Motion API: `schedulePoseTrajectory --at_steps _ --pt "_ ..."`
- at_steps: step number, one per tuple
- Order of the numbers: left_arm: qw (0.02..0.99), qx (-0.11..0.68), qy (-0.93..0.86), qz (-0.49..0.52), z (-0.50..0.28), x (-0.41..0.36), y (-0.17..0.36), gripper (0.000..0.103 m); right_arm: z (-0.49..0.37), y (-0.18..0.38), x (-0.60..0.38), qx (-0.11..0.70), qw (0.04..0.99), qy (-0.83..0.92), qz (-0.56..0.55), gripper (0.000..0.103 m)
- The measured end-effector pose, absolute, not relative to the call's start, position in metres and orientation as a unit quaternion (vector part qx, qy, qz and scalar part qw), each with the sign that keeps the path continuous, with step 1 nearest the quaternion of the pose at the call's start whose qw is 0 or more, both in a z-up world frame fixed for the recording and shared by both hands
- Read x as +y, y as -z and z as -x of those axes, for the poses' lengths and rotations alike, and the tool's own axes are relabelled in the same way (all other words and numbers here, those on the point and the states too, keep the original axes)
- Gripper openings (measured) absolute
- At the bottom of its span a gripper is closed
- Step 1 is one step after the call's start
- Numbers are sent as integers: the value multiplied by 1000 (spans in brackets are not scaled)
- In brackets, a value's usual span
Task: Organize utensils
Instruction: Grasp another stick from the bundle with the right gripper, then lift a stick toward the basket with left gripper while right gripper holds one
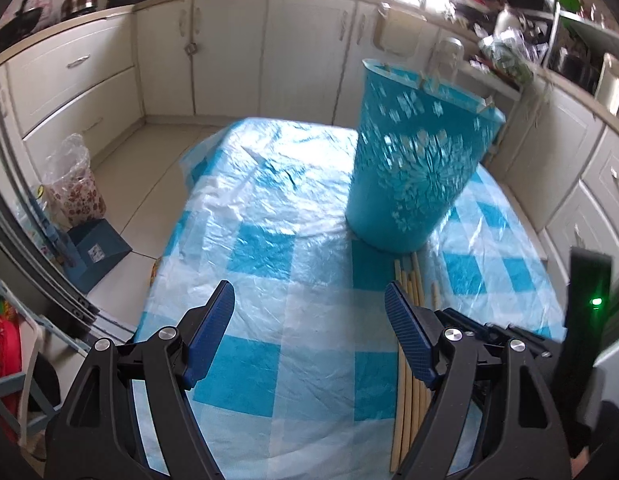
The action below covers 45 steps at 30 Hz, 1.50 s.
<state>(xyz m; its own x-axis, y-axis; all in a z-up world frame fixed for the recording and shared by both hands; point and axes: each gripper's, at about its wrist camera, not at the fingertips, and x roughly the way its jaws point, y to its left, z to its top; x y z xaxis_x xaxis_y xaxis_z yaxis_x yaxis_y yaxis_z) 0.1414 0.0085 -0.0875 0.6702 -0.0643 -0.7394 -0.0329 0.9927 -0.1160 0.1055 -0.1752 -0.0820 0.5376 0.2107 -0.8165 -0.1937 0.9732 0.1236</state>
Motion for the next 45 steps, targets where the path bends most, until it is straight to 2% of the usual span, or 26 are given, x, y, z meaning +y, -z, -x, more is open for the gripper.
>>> schedulePoseTrajectory --at_steps 4,11,20,24,25,26,27,28,32,34,37,41,45 --pt "895 445 38 15 -156 -15 106 74 -94 82 -187 471 874 -114 13 6" --pt "880 471 47 -43 -176 -50 130 74 -89 87 -216 476 872 -110 -37 6" --pt "871 488 37 -44 -193 -53 146 72 -88 88 -226 472 871 -122 -56 6" --pt "870 489 48 -41 -200 -55 144 57 -89 89 -228 472 871 -124 -58 6" --pt "870 488 54 -42 -203 -57 144 48 -89 89 -227 471 871 -124 -56 6" --pt "870 487 60 -44 -204 -58 143 33 -90 89 -226 471 872 -124 -54 6" --pt "869 488 69 -46 -206 -60 142 24 -90 89 -225 470 872 -124 -51 6" --pt "866 492 80 -46 -208 -61 141 6 -90 89 -225 470 873 -125 -49 6" --pt "850 511 129 6 -202 -49 130 5 -91 91 -226 470 871 -127 -55 6" --pt "849 501 162 41 -186 -39 105 5 -91 91 -228 470 871 -128 -62 6" --pt "874 431 210 77 -169 -28 43 5 -91 92 -229 469 872 -127 -61 6" --pt "945 245 195 97 -168 -13 -62 5 -92 92 -230 468 873 -126 -63 6" --pt "972 122 150 134 -191 -4 -111 5 -92 93 -233 467 872 -128 -70 6"
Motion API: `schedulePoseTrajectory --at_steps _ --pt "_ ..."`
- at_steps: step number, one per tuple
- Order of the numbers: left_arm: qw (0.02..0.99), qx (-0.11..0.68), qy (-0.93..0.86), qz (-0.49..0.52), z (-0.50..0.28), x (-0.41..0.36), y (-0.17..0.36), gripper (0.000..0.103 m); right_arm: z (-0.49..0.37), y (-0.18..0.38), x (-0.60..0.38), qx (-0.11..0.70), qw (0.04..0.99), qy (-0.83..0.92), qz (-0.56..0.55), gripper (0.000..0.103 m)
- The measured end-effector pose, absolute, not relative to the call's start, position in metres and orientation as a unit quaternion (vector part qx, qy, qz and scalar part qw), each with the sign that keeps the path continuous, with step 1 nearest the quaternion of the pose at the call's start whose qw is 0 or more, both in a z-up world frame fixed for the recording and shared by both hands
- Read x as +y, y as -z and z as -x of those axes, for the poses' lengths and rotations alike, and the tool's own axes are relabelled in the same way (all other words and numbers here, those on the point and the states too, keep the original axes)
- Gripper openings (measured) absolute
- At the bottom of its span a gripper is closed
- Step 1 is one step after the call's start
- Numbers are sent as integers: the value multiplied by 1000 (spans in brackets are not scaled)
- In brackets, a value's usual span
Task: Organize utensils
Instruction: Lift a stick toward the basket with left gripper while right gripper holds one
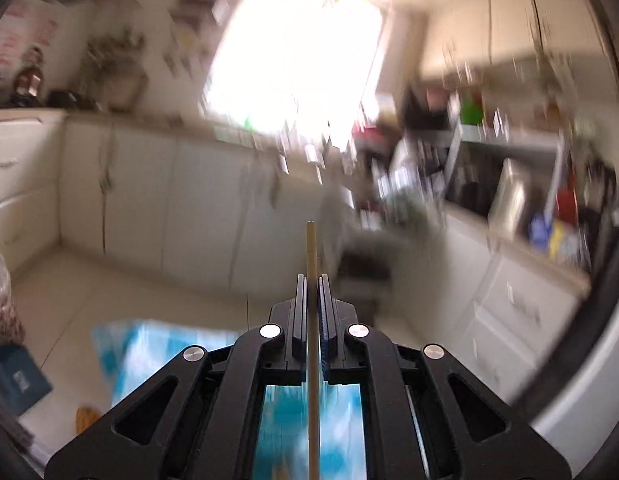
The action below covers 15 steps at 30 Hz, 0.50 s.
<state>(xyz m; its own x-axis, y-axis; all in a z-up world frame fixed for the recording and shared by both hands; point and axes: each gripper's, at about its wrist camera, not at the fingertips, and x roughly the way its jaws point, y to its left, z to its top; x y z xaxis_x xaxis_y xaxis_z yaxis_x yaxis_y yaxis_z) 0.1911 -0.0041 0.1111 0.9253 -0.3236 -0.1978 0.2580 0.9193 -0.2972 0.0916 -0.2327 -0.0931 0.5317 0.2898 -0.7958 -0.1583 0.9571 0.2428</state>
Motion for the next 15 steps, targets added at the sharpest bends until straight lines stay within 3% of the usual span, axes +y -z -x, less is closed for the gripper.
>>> schedulePoseTrajectory --at_steps 6,15 --pt "985 56 55 152 -241 -18 -105 5 -92 93 -233 466 872 -130 -69 6" --pt "990 97 2 106 -279 -47 -50 5 -94 92 -236 467 871 -133 -72 6"
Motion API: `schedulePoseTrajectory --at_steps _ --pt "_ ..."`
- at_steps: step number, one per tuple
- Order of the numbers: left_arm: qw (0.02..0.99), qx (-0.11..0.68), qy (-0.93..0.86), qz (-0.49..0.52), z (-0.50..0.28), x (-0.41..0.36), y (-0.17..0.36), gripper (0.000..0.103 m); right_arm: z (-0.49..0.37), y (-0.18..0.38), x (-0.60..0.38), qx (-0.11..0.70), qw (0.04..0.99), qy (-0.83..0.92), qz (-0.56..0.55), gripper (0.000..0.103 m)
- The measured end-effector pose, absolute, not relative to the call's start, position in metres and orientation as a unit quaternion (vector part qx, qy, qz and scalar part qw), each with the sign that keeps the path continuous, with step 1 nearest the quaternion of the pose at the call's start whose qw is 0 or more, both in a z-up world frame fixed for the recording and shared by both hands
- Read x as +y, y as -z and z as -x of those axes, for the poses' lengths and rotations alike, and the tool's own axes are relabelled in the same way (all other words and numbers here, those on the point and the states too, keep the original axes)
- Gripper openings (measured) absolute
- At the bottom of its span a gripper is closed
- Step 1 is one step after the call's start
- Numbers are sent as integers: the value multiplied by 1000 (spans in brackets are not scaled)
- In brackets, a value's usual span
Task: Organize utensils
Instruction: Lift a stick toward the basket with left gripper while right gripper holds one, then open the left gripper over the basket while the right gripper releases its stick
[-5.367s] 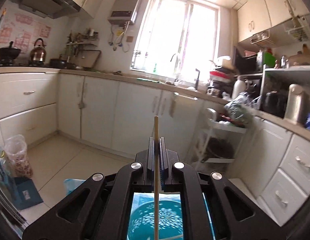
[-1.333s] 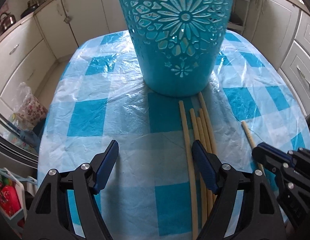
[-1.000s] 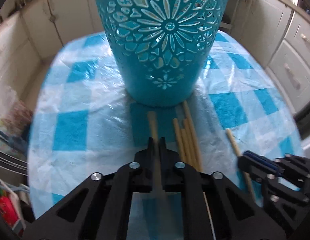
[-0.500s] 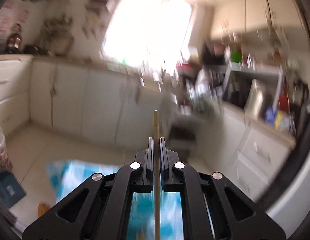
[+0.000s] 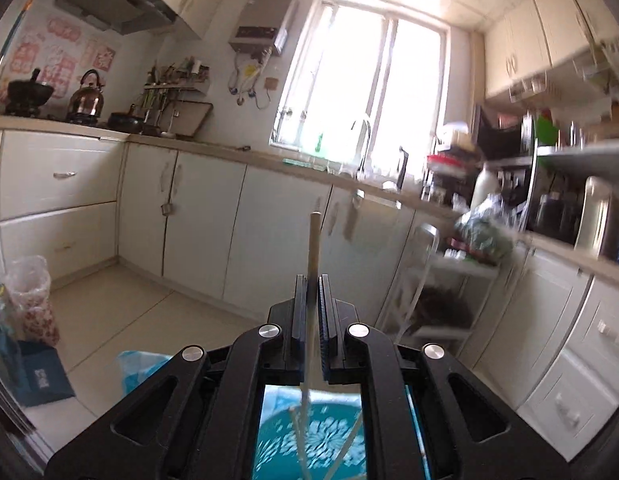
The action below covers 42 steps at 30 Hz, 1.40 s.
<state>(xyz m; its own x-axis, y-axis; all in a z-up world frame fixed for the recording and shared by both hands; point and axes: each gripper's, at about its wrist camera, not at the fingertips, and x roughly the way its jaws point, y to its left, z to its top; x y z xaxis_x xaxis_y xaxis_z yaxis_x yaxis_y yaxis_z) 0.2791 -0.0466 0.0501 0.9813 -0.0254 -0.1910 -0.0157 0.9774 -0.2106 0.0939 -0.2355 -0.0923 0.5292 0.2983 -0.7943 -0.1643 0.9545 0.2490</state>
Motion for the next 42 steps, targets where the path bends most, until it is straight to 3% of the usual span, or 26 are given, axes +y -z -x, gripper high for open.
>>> schedulePoseTrajectory --at_steps 4,6,7,8,10,14,20,26,35,39,42 --pt "989 135 10 66 -276 -56 -32 6 -94 92 -235 467 872 -134 -65 6" --pt "986 163 13 41 -274 -62 -25 13 -94 91 -233 467 873 -133 -56 6" --pt "985 172 11 30 -269 -63 -22 23 -94 91 -232 466 873 -132 -52 6" --pt "983 183 8 17 -266 -66 -19 42 -94 91 -231 466 874 -131 -49 6" --pt "981 193 -2 1 -254 -65 -16 60 -93 91 -230 466 874 -130 -50 6" --pt "979 206 -4 -1 -230 -52 -17 64 -91 84 -238 454 877 -133 -80 6" --pt "975 214 -19 46 -189 -9 -23 79 -85 56 -251 386 897 -163 -140 5" --pt "971 220 -30 83 -156 19 -17 82 -76 6 -247 277 935 -171 -139 5" --pt "970 222 -26 100 -147 19 -16 82 -81 -126 -213 59 966 -214 -129 1" --pt "968 230 -28 96 -150 19 -11 82 -85 -139 -224 49 964 -220 -138 1" --pt "960 256 -34 107 -156 27 7 82 -100 -105 -242 123 960 -192 -162 1"
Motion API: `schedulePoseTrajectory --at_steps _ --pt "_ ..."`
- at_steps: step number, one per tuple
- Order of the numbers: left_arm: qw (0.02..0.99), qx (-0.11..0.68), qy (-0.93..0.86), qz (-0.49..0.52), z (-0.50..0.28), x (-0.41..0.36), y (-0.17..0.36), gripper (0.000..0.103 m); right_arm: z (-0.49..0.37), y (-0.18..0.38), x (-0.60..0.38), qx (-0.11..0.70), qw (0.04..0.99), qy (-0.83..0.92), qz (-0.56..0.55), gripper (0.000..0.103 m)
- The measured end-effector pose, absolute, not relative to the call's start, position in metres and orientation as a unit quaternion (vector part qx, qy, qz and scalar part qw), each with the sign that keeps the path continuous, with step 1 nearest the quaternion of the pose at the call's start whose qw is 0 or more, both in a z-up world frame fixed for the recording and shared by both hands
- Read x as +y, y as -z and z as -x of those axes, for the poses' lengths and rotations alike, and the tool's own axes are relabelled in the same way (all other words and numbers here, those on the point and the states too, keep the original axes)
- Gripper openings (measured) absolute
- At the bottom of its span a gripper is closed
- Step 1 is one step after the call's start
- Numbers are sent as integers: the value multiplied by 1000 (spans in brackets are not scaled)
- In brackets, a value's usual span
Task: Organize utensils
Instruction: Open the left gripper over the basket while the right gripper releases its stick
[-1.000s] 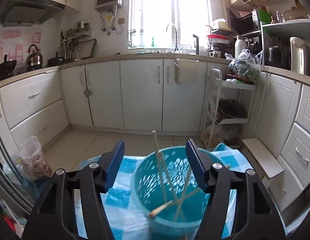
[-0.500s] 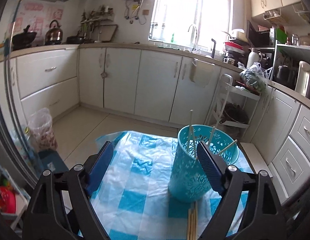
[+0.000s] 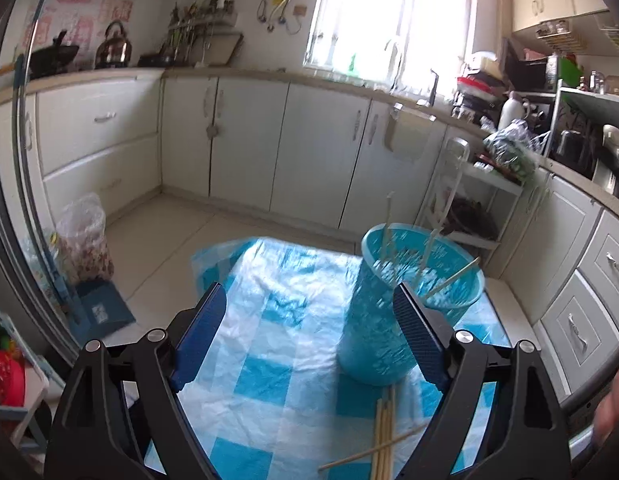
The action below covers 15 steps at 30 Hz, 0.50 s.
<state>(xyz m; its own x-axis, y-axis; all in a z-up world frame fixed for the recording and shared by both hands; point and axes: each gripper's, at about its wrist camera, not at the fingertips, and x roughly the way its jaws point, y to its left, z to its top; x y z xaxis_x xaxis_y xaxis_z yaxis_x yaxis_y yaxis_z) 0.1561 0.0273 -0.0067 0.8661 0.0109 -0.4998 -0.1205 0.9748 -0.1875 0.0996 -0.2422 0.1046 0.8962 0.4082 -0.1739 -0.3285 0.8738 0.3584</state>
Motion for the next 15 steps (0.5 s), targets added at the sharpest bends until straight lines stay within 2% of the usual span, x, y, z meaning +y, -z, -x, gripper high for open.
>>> schedulePoseTrajectory --at_steps 4,8,9,10,11,12,15 --pt "951 283 -38 115 -162 34 27 82 -120 -7 -278 303 908 -145 -250 1" --pt "938 338 -13 82 -174 27 53 82 -97 61 -306 416 841 -110 -327 1" --pt "932 355 -1 70 -177 22 63 82 -90 69 -307 436 834 -103 -321 5" --pt "928 369 7 58 -178 17 73 82 -83 72 -307 447 830 -101 -319 29" --pt "925 377 11 49 -178 13 79 82 -77 74 -308 452 828 -89 -318 43" --pt "921 388 19 37 -176 7 88 82 -73 73 -309 453 829 -81 -317 49" --pt "914 402 39 26 -166 -7 102 82 -48 62 -310 447 834 -64 -317 48"
